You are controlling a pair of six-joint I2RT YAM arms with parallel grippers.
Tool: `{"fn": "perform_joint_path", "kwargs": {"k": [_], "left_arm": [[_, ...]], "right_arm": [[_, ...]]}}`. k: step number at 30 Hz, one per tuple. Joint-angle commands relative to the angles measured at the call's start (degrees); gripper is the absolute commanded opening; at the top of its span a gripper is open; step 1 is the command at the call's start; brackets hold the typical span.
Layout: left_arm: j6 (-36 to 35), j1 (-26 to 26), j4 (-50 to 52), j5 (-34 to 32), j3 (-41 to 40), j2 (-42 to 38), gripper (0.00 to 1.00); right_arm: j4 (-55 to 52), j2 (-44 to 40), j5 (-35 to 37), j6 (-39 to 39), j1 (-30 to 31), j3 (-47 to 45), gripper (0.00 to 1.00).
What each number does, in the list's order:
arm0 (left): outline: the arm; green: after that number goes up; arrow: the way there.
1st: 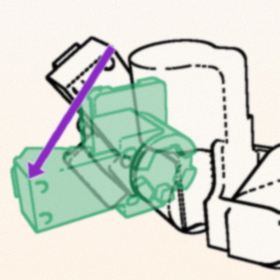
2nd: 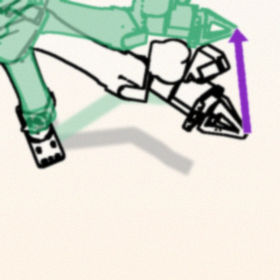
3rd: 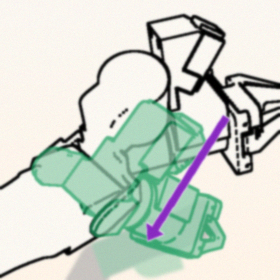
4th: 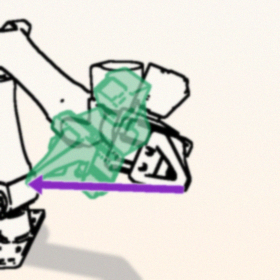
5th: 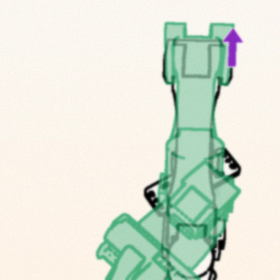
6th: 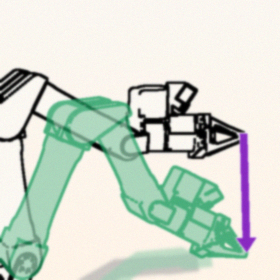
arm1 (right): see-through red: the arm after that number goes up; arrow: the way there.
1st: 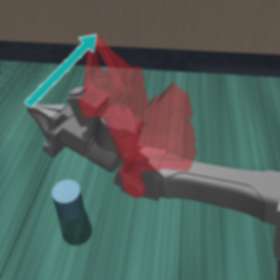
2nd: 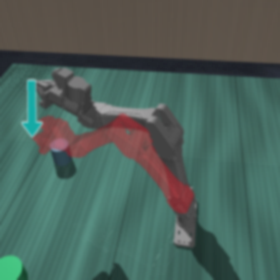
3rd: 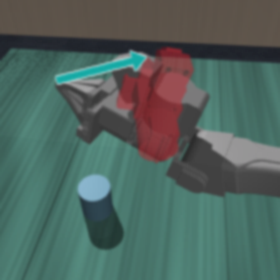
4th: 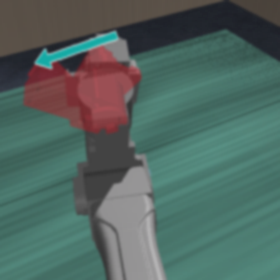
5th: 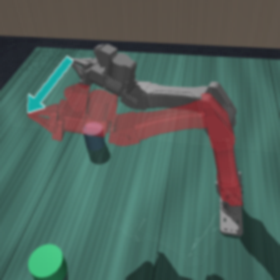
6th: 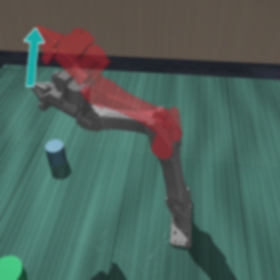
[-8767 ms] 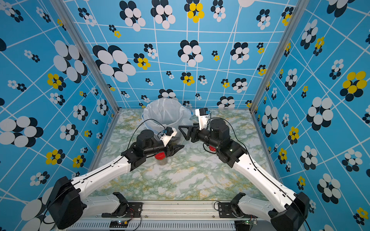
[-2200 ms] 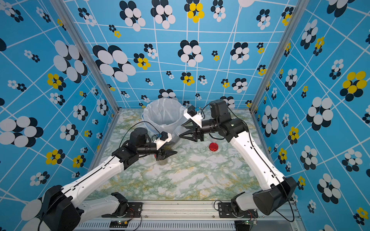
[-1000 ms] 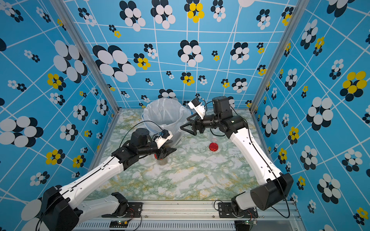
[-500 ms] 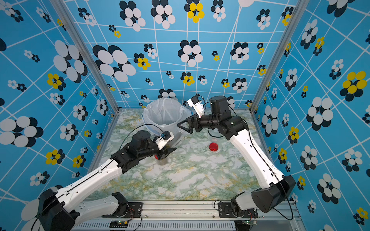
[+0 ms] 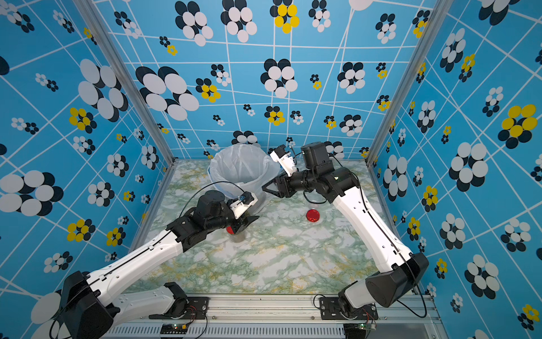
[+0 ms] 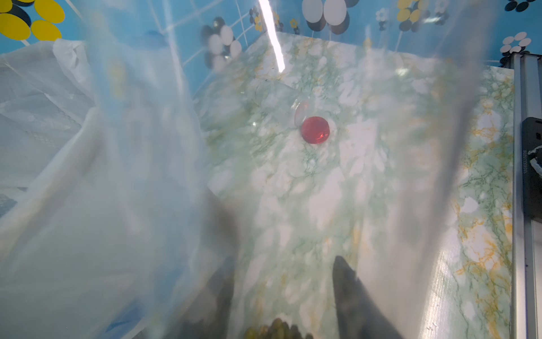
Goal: Empty moldy mung beans from jars
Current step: Unscrew the lid from the jar.
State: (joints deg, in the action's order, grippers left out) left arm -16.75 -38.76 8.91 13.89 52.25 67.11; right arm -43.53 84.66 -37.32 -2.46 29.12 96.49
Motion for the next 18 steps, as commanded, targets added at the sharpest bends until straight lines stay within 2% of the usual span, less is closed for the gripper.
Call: {"fn": "perform_joint_path", "kwargs": {"k": [1,5,8,12,16,18], "left_arm": [[0.1,0.1,-0.2,-1.2,1.3,0.6,0.32],[1.4,1.9,-1.7,1.0,0.0,-0.6,0.32],[1.9,4.2,-3.4,3.9,-1.6,-1.8,0.32],[-0.5,5.5,-2.8,6.2,-2.0,-2.4,0.32],[-0.4,7.8,-2.4,11.8,-1.8,-2.4,0.32],[-0.7,8.8,-2.4,14.3,-1.9,-2.4,0.32]], "right_arm": [[-1.7,0.6,-1.2,1.0,0.7,1.1,0.36],[-0.9,-0.5,-1.2,3.0,0.6,-0.1,0.33],[2.0,-2.9,-4.7,7.2,0.2,-3.3,0.33],[3.8,-4.7,-11.9,15.8,0.0,-7.7,0.34],[1.0,-5.3,-15.4,24.3,0.0,-8.9,0.33],[-1.0,-5.7,-14.5,28.6,0.0,-9.1,0.33]]}}
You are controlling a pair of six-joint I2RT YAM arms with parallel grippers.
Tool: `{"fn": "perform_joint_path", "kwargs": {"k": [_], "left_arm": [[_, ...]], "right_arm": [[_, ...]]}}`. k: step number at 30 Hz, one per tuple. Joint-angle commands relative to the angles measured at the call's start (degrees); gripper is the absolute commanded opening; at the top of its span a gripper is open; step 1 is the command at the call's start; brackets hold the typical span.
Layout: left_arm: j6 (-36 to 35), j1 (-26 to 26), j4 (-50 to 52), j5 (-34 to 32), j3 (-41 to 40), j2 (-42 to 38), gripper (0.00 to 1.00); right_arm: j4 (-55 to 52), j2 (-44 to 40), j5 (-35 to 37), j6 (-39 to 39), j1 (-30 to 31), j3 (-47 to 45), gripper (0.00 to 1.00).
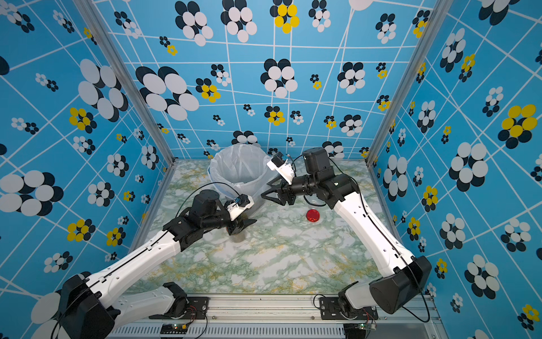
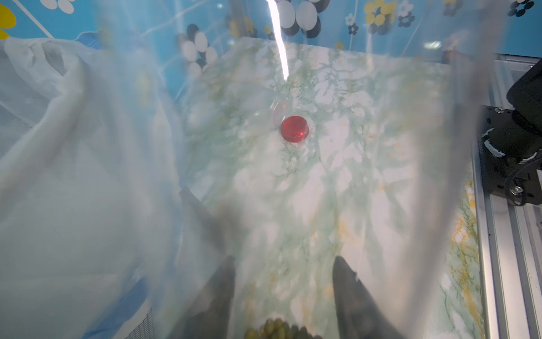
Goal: Empty moldy mung beans from jars
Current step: Unscrew the lid from the jar.
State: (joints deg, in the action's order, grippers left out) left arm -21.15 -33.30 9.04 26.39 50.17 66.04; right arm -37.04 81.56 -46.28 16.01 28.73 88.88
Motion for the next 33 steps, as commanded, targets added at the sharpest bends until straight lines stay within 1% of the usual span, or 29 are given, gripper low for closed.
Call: {"fn": "perform_joint_path", "kwargs": {"k": [1,3,8,13,15,16,17,18,19,20,21,22,23,25,29,31,32,33], "left_arm": [[3.5,3.9,-2.4,3.3,0.2,-1.1,0.32],[3.2,4.5,-1.7,4.9,0.7,-0.6,0.32],[2.5,5.3,0.9,6.0,2.4,0.7,0.32],[2.6,6.1,0.8,7.9,2.6,0.8,0.32],[2.6,6.1,0.8,8.1,2.6,1.0,0.32],[2.8,6.1,0.8,8.2,2.7,1.2,0.32],[2.9,6.1,0.9,8.4,2.9,1.4,0.32],[3.4,6.1,0.6,8.5,3.0,1.5,0.32],[3.6,6.0,0.2,8.3,3.0,1.5,0.32],[4.0,5.8,-0.3,7.7,2.8,1.5,0.32],[4.5,5.4,-0.6,6.5,2.9,1.4,0.32],[5.1,4.9,-0.6,5.7,3.2,1.3,0.31],[5.9,4.4,-0.5,5.6,3.7,1.1,0.31],[6.7,3.1,-1.2,5.0,3.9,0.3,0.32],[6.9,0.2,-0.9,-0.6,3.9,-0.9,0.32],[7.2,-0.9,-1.0,-4.0,3.9,-1.0,0.33],[7.2,-1.4,-0.8,-5.0,3.9,-0.9,0.33],[7.2,-1.9,-0.7,-5.7,3.9,-0.9,0.33]], "right_arm": [[-8.7,-2.7,-4.9,12.2,0.4,-1.3,0.33],[-9.3,-3.2,-3.0,14.2,0.4,-1.3,0.33],[-6.1,-4.2,1.2,15.2,0.0,-2.7,0.33],[1.7,-7.6,4.0,16.6,-0.2,-9.0,0.35],[3.2,-7.8,5.4,16.4,-0.5,-9.9,0.41],[3.4,-7.7,6.2,16.0,-0.6,-9.8,0.46],[3.9,-7.5,7.1,14.9,-0.6,-9.6,0.57],[4.7,-7.4,7.6,13.2,-0.6,-9.4,0.67],[5.6,-7.3,8.0,11.2,-0.6,-9.3,0.72],[6.9,-7.3,8.9,8.8,-0.5,-9.3,0.76],[8.2,-7.3,11.1,5.7,-0.5,-9.2,0.77],[10.1,-7.0,16.0,-0.6,-0.5,-8.4,0.77],[10.8,-6.6,20.7,-6.2,-0.4,-7.3,0.8],[9.5,-6.4,22.0,-11.2,-0.4,-6.0,0.86],[17.7,-9.6,23.9,-24.0,0.3,-10.2,0.89],[19.2,-10.0,24.6,-28.1,1.1,-10.6,0.89],[19.5,-9.9,25.7,-30.4,1.5,-10.6,0.88],[20.6,-10.0,25.0,-32.6,1.5,-10.8,0.88]]}}
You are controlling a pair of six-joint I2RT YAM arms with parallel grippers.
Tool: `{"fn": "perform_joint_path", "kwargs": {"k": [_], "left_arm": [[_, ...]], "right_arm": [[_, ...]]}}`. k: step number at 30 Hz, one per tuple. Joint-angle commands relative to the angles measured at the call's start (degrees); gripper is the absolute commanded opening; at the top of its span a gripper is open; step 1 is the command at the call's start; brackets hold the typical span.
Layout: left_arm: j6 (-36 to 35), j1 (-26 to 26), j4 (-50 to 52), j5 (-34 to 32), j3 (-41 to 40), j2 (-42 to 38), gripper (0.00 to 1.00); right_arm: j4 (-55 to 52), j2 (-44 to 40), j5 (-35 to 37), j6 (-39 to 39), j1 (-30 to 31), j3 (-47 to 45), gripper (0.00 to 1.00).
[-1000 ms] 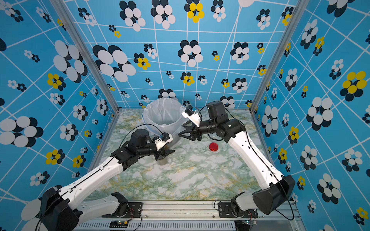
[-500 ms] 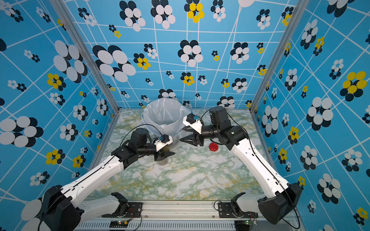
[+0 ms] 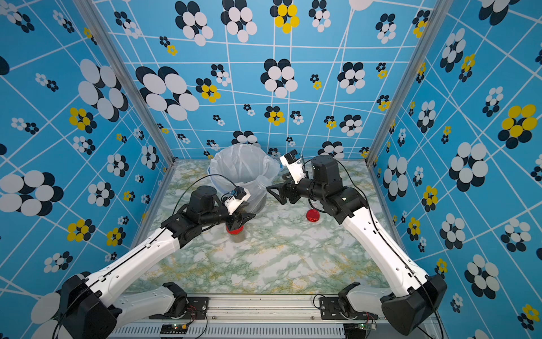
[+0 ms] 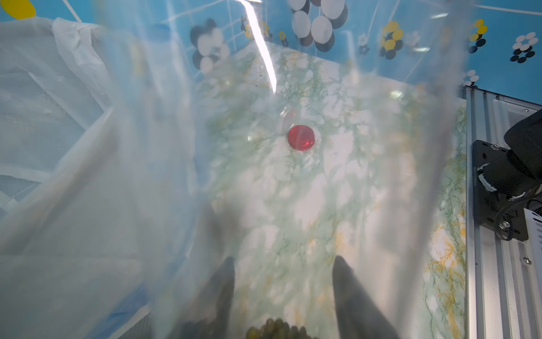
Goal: Empty moldy mung beans from jars
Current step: Unscrew the lid from the jar.
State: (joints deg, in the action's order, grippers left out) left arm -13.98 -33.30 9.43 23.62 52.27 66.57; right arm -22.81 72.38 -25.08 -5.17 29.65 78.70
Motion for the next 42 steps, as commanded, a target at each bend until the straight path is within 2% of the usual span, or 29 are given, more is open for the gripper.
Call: {"fn": "perform_joint_path", "kwargs": {"k": [1,6,16,21,25,26,29,32,35,37,42], "left_arm": [[-0.1,-2.1,-0.9,-3.7,1.8,-1.3,0.33],[-0.4,-3.3,-0.1,-7.5,2.1,-0.1,0.32],[-0.5,-3.4,1.0,-9.8,3.7,0.5,0.32],[-0.7,-3.6,1.0,-9.5,3.7,0.2,0.32],[-1.0,-3.8,1.4,-10.2,3.6,0.1,0.32],[-1.0,-3.8,1.4,-10.3,3.5,0.1,0.32],[-1.0,-3.8,1.1,-10.8,3.4,0.2,0.32],[-1.1,-3.6,1.1,-10.9,3.4,0.7,0.32],[-0.4,-1.9,1.0,-7.7,3.0,0.9,0.32],[-0.2,0.6,1.5,-1.8,2.5,1.1,0.33],[-1.9,2.6,3.1,3.5,2.6,2.1,0.34]], "right_arm": [[7.6,-1.0,3.8,-12.9,0.7,-1.1,0.88],[8.0,0.4,3.8,-18.8,0.9,-0.5,0.87],[5.8,3.0,2.4,-20.4,4.3,-0.9,0.84],[7.4,3.1,2.3,-21.6,4.5,-1.1,0.65],[8.5,3.2,2.3,-22.0,4.5,-1.2,0.6],[8.7,3.2,2.7,-22.1,4.5,-1.4,0.56],[8.1,4.1,1.9,-21.6,4.5,-1.1,0.33],[6.8,4.8,1.2,-19.8,4.5,-0.7,0.28],[8.5,3.2,0.2,-15.7,4.2,-2.3,0.27],[10.1,1.8,-0.6,-13.5,3.7,-3.7,0.27],[12.8,-1.2,-4.9,-7.5,1.4,-6.3,0.27]]}}
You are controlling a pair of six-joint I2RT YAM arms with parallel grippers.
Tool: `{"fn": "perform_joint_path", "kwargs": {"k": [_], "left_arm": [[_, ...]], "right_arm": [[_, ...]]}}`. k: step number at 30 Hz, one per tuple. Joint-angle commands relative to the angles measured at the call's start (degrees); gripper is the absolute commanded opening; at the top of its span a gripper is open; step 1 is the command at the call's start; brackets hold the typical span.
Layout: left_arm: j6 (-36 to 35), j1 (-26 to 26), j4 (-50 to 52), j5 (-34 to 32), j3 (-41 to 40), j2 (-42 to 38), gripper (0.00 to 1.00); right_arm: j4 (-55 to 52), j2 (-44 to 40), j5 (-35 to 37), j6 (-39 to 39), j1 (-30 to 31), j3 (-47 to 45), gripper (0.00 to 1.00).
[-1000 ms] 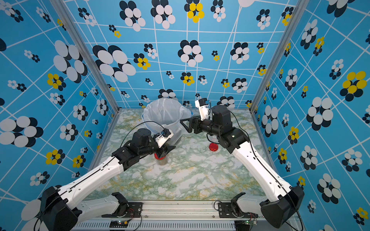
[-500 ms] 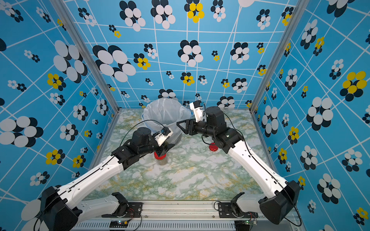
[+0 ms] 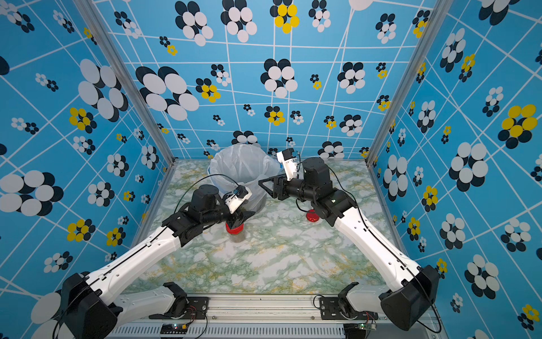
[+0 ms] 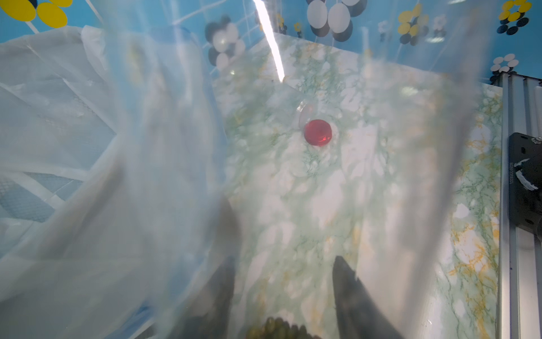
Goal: Empty moldy mung beans from jars
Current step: Unscrew the lid from the jar.
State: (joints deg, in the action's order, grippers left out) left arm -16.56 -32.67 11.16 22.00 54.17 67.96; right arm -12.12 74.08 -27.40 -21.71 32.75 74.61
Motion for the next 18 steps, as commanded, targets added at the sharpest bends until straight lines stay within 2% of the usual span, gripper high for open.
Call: {"fn": "perform_joint_path", "kwargs": {"k": [1,8,18], "left_arm": [[0.3,2.3,1.7,6.7,1.0,0.8,0.34],[-1.0,4.2,3.3,11.0,1.6,1.5,0.34],[-1.9,5.5,6.2,19.2,3.8,3.3,0.35]], "right_arm": [[3.2,-3.5,-3.9,9.9,-2.0,-3.0,0.27],[3.2,-5.4,-13.3,17.9,-4.1,-3.5,0.27],[-4.7,-7.8,-14.2,29.7,-4.3,-2.1,0.27]]}}
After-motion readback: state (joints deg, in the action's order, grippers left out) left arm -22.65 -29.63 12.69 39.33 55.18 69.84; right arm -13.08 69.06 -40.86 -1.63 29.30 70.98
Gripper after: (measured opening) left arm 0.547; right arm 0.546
